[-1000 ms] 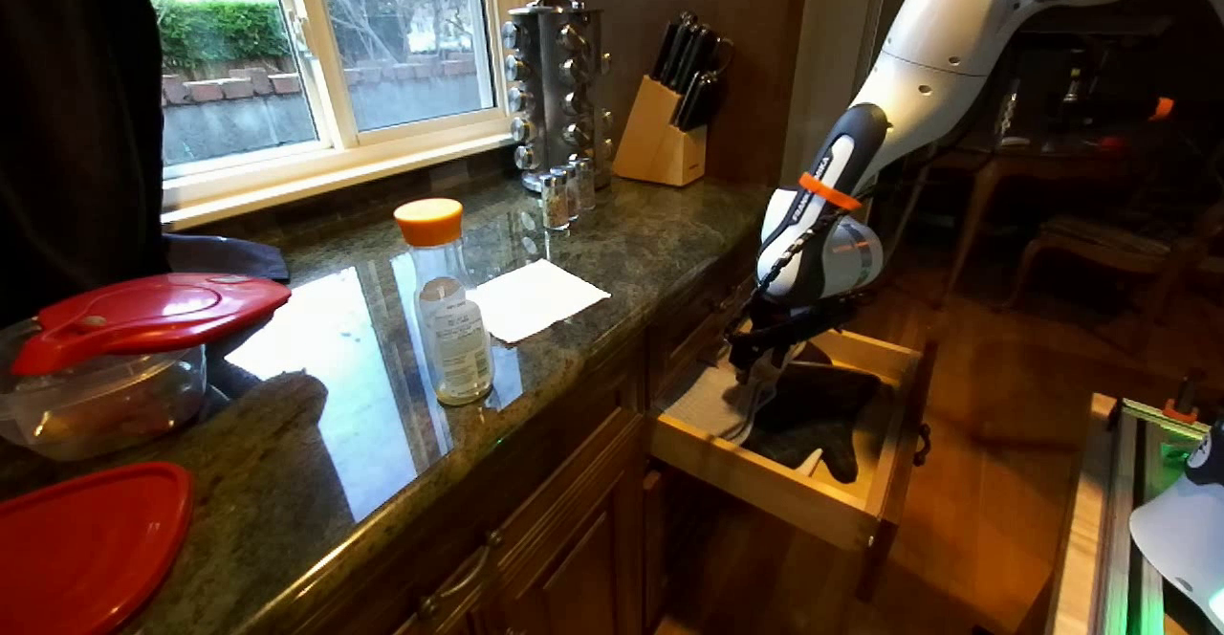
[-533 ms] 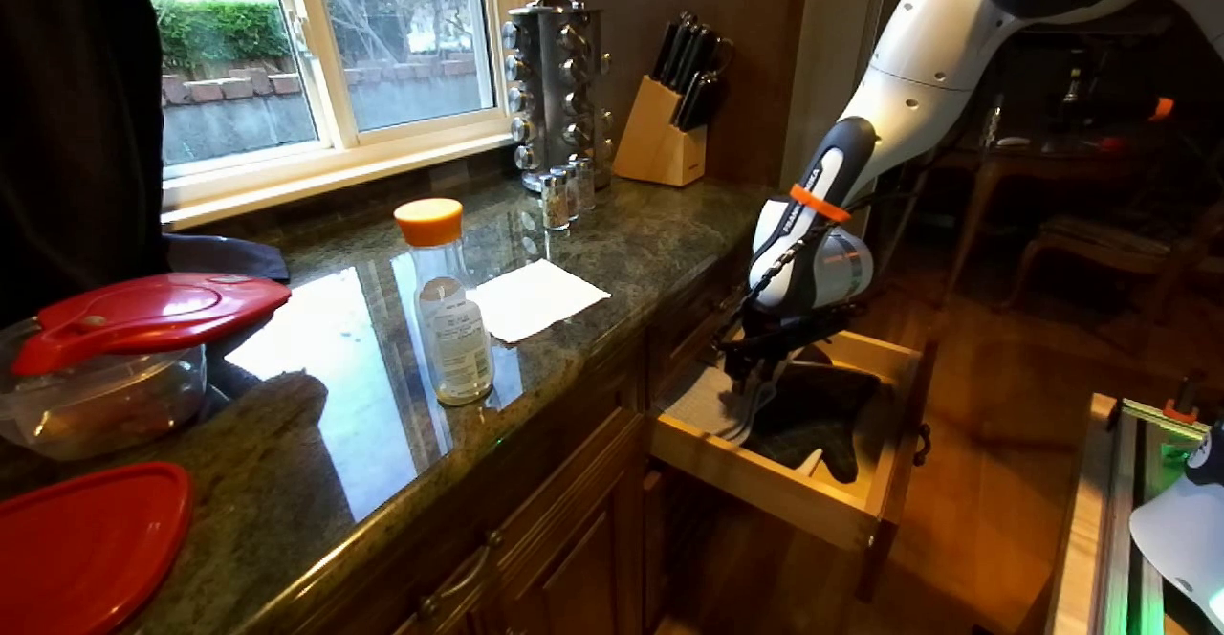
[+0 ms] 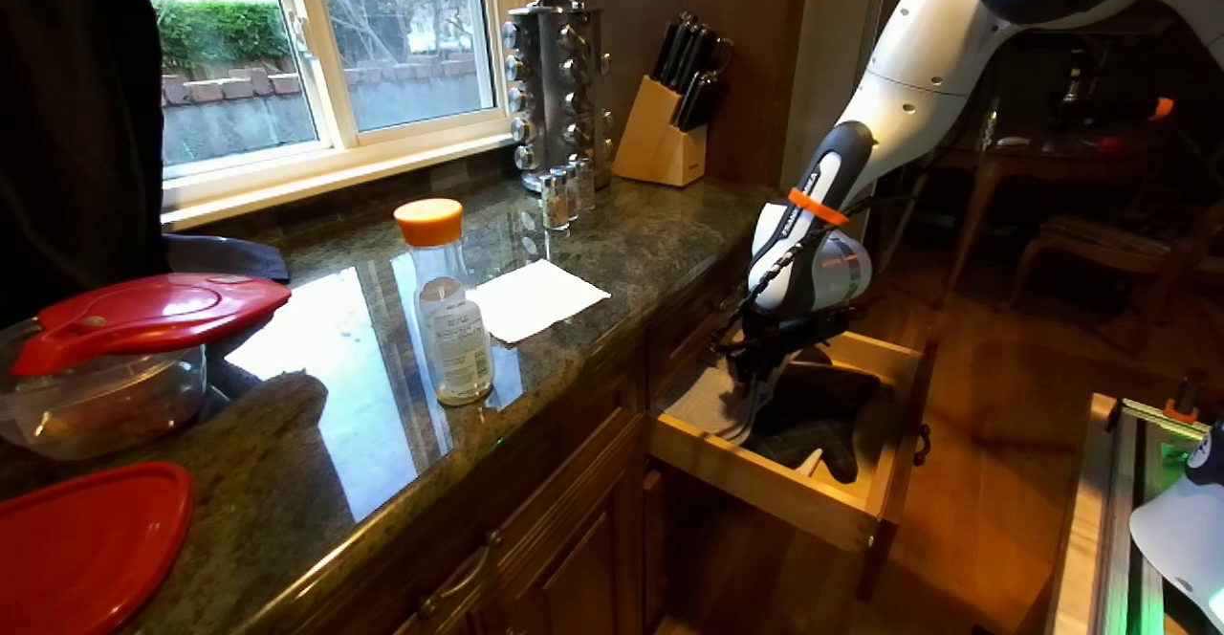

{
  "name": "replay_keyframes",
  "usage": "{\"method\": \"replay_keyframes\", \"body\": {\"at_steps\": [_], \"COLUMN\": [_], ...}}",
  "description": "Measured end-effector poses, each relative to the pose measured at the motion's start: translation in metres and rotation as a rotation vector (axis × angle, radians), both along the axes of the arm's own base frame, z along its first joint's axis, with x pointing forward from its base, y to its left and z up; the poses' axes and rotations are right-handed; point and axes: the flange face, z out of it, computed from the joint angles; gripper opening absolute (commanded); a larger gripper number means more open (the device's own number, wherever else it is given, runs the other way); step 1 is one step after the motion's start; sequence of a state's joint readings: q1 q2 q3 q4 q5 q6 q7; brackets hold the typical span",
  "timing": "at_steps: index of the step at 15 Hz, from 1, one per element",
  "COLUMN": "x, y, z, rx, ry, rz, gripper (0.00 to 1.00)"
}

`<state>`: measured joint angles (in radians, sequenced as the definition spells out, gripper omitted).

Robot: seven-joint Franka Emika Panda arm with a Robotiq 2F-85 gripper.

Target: Take the kitchen towel out of the drawer

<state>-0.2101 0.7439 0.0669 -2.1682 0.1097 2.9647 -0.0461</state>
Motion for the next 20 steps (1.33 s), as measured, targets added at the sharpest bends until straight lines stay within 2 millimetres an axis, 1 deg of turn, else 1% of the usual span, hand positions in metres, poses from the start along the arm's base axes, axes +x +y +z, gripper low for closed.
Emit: {"method": "replay_keyframes", "body": {"at_steps": [1,2,3,5,6,8,10,12,17,20], "x": [0.000,0.001,0.001,0.003,0.003,0.003,0.000,-0.008,-0.042,-0.056], "y": [0.001,0.001,0.003,0.006,0.008,0.013,0.017,0.021,0.023,0.023], "z": [0.000,0.001,0.002,0.008,0.013,0.028,0.047,0.064,0.088,0.108], "rx": [0.000,0.000,-0.001,-0.003,-0.005,-0.010,-0.016,-0.015,0.026,0.042], "ry": [-0.001,-0.002,-0.004,-0.011,-0.017,-0.030,-0.042,-0.015,0.185,0.235], "rz": [0.001,0.003,0.006,0.015,0.020,0.031,0.042,0.054,0.089,0.118], "gripper": [0.04,0.01,0.00,0.03,0.02,0.03,0.03,0.03,0.03,0.03]}}
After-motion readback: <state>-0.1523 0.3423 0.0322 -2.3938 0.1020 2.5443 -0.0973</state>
